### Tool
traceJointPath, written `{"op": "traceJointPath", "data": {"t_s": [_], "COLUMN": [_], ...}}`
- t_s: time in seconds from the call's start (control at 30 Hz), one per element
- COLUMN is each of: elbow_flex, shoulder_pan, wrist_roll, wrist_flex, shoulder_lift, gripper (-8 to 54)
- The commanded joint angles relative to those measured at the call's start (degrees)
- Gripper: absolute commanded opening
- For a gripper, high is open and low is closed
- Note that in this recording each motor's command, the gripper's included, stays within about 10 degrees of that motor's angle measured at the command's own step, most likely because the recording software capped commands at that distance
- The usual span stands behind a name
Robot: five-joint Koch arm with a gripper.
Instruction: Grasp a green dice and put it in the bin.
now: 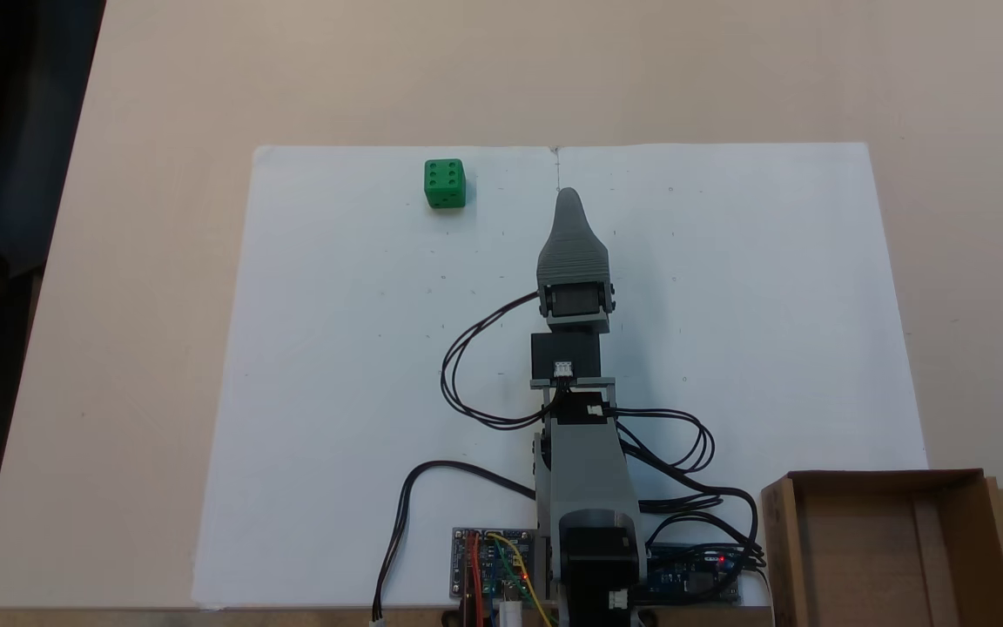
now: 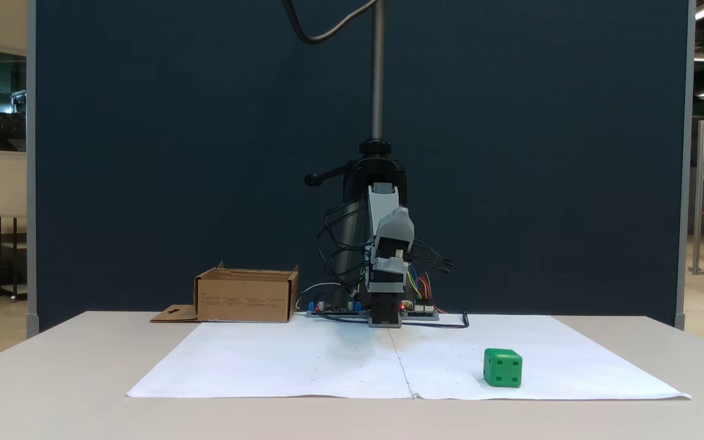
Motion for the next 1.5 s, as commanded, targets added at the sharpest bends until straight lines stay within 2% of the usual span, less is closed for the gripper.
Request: {"op": "traceJointPath", "data": {"t_s": [0.0,0.1,0.5,0.77,1.17,1.47], "elbow_flex": [4.13,4.13,4.13,-0.35,-32.52,-54.23], "shoulder_pan": [10.00,10.20,10.20,9.76,9.14,-4.13], "wrist_roll": [2.37,2.37,2.20,2.02,3.08,15.47], "wrist_flex": [9.91,17.05,16.61,17.67,60.71,93.58], "shoulder_lift": [6.33,6.33,6.42,6.42,6.33,-0.79], "gripper": [44.3,44.3,43.9,41.2,41.2,41.2]}}
